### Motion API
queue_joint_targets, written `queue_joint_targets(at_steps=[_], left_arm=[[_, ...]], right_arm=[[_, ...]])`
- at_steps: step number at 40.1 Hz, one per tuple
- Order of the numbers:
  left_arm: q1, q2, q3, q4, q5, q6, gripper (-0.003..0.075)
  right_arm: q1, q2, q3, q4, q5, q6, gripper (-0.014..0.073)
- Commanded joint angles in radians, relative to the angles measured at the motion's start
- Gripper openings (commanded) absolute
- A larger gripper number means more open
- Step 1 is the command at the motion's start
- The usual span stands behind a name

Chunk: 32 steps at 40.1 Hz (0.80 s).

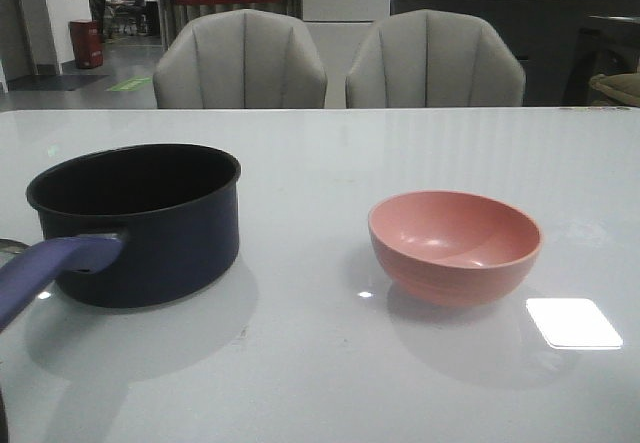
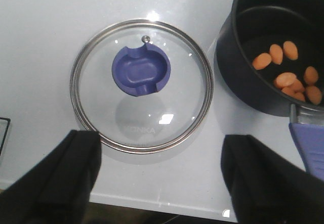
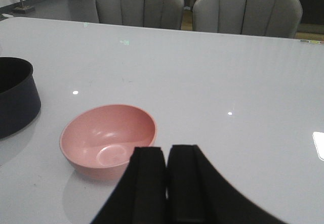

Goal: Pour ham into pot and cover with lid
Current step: 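Grasp the blue knob of the glass lid on the table with the left gripper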

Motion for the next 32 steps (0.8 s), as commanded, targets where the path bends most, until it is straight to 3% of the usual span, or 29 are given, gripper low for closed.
queue_joint_targets(at_steps=[1, 17, 32], left_arm=[[0.001, 0.073, -0.075, 0.005, -0.010, -0.013, 0.0533], [0.018, 0.384, -0.219, 0.019, 0.097, -0.064, 0.0535], [0.077, 0.507, -0.338, -0.032, 0.137, -0.064, 0.0535]], right_arm=[[-0.001, 0.009, -0.028, 0.006, -0.076, -0.011, 0.0149], [-0.001, 0.009, -0.028, 0.006, -0.076, -0.011, 0.0149], [-0.001, 0.009, -0.027, 0.006, -0.076, -0.011, 0.0148]])
